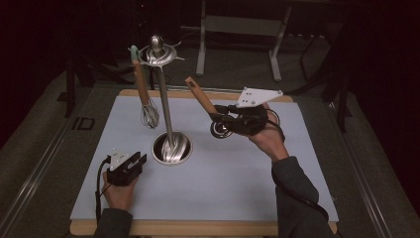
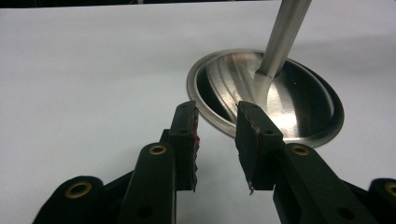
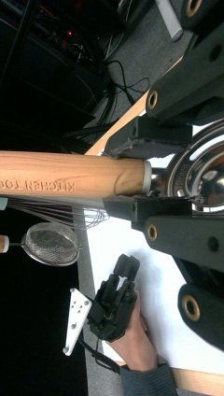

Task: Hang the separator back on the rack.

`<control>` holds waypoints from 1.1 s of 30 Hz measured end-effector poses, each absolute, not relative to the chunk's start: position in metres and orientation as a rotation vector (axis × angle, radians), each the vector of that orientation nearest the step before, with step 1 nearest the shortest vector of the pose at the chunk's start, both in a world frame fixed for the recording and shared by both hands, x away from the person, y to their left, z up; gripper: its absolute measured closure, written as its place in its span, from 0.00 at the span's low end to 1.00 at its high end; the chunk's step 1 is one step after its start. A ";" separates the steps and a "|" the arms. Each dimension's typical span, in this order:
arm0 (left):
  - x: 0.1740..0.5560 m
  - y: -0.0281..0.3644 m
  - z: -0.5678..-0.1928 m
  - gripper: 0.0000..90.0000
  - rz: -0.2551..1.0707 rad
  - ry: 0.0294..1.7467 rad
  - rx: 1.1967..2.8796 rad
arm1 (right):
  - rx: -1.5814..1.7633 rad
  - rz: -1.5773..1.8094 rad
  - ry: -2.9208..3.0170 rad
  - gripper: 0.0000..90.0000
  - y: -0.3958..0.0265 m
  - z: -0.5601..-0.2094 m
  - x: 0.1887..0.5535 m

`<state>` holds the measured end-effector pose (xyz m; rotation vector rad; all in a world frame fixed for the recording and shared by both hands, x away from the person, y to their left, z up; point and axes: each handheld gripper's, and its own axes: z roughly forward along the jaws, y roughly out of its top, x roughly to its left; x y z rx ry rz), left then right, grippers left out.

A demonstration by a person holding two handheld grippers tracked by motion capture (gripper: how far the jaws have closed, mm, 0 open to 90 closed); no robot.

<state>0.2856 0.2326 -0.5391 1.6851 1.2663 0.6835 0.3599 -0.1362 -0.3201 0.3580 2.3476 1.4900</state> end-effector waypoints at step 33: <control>0.286 0.233 -0.539 0.77 0.684 1.266 1.685 | 0.312 1.517 2.330 0.79 -0.123 -0.308 0.356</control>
